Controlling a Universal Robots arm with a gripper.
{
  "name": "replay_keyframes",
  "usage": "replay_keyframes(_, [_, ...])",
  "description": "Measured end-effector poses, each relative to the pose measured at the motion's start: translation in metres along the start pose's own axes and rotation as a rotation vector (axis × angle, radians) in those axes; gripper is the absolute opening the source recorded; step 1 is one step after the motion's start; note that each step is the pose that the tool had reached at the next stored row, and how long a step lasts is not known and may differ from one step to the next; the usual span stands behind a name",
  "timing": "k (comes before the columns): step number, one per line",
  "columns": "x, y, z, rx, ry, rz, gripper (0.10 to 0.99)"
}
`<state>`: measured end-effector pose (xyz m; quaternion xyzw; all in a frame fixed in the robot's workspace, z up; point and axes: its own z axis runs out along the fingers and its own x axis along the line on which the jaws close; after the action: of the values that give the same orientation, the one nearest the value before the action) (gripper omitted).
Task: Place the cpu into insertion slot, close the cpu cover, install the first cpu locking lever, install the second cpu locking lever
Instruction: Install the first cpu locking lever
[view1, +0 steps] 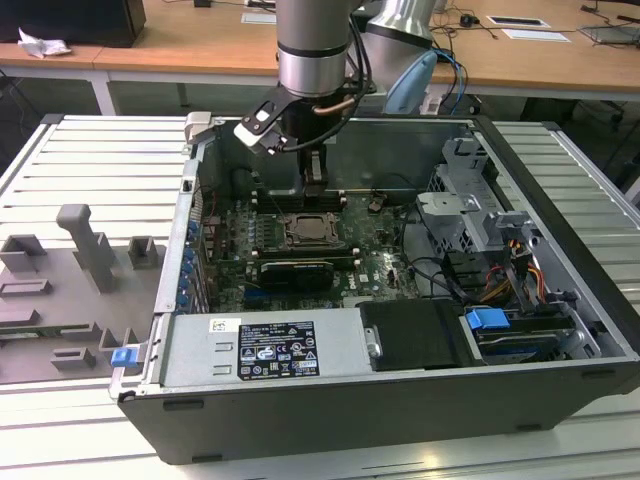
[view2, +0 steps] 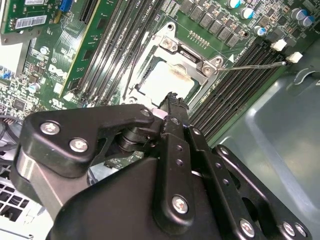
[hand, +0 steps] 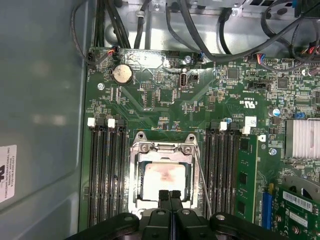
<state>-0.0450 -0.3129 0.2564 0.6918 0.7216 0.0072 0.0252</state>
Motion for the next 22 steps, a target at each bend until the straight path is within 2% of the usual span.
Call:
replay_keyframes(16, [-0.0003, 0.0005, -0.0104, 0.0, -0.0001, 0.0, 0.106])
replay_keyframes(18, [-0.0003, 0.0006, -0.0114, 0.0, -0.0025, -0.003, 0.106])
replay_keyframes(21, [-0.0003, 0.0005, -0.0115, -0.001, -0.0018, -0.05, 0.106])
replay_keyframes(22, [-0.0003, 0.0005, -0.0114, -0.002, -0.0008, -0.086, 0.106])
